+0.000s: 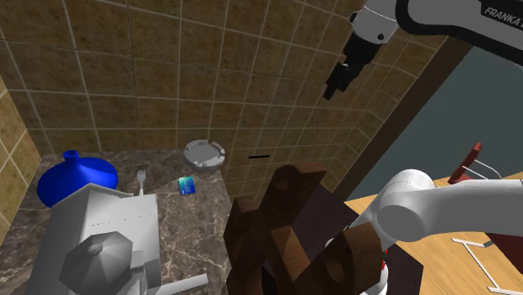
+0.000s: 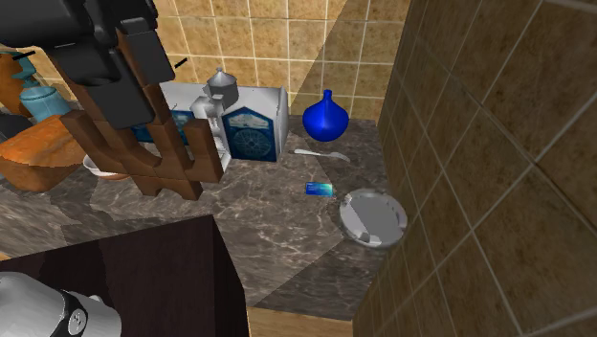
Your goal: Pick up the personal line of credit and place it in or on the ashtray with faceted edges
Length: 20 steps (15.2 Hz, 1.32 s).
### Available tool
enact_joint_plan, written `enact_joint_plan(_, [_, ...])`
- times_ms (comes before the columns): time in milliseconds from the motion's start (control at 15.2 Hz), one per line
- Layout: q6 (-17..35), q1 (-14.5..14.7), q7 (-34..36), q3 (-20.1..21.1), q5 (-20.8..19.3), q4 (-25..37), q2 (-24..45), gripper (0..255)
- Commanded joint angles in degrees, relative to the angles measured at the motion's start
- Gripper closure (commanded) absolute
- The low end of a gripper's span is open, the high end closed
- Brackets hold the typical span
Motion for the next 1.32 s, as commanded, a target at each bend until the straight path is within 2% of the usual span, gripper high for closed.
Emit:
enact_joint_plan(0, [0.0,0.0,0.0,0.0,0.0,0.0,0.0,0])
enact_joint_plan(660, [16.9,0.6,13.3,7.6,4.4,-9.5,7.8,0])
enact_joint_plan(1254, [32.6,-0.1,25.7,14.9,5.1,-10.8,22.5,0])
